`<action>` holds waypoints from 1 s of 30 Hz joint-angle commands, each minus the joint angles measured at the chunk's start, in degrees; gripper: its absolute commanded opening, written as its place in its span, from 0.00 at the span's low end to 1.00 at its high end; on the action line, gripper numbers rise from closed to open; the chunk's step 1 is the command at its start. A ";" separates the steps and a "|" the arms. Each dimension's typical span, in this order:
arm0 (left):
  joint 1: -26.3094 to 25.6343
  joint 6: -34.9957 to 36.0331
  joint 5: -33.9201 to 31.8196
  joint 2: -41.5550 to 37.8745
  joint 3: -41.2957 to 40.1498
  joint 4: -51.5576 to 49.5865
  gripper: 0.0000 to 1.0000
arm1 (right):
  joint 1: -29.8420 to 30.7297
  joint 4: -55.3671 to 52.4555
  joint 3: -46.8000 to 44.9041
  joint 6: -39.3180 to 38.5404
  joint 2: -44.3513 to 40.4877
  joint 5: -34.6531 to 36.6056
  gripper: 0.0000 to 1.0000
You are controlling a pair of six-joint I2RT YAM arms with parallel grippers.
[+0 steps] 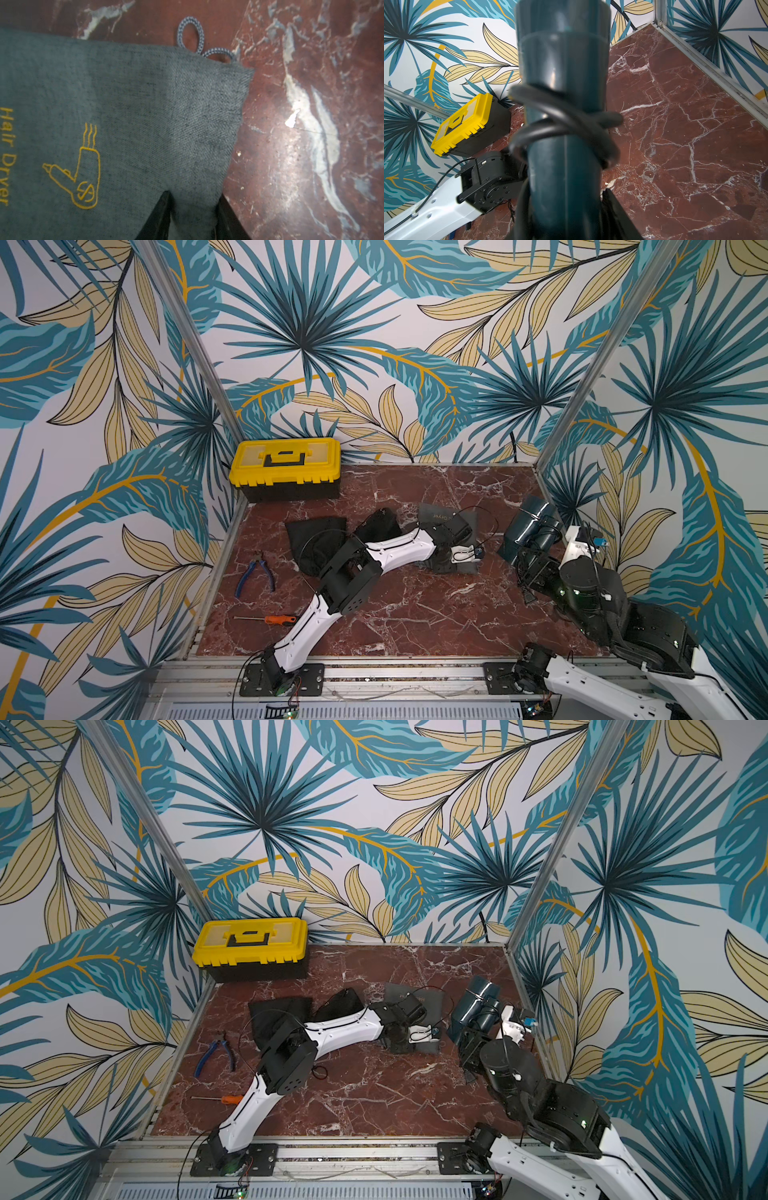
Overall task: Pack away hair dryers
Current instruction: Pick up the drawstring bag from the center of the board.
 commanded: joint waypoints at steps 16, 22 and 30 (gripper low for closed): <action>-0.28 -1.28 -0.18 -2.21 -1.01 0.83 0.00 | -0.15 -1.60 2.16 -1.93 1.15 2.39 0.00; -0.29 -0.23 0.57 -3.53 -1.10 -0.99 0.00 | -0.16 -1.61 2.39 -2.39 1.41 2.15 0.00; -0.29 0.36 1.10 -4.31 -1.55 -2.26 0.16 | -0.12 -1.76 2.31 -2.52 1.40 1.69 0.00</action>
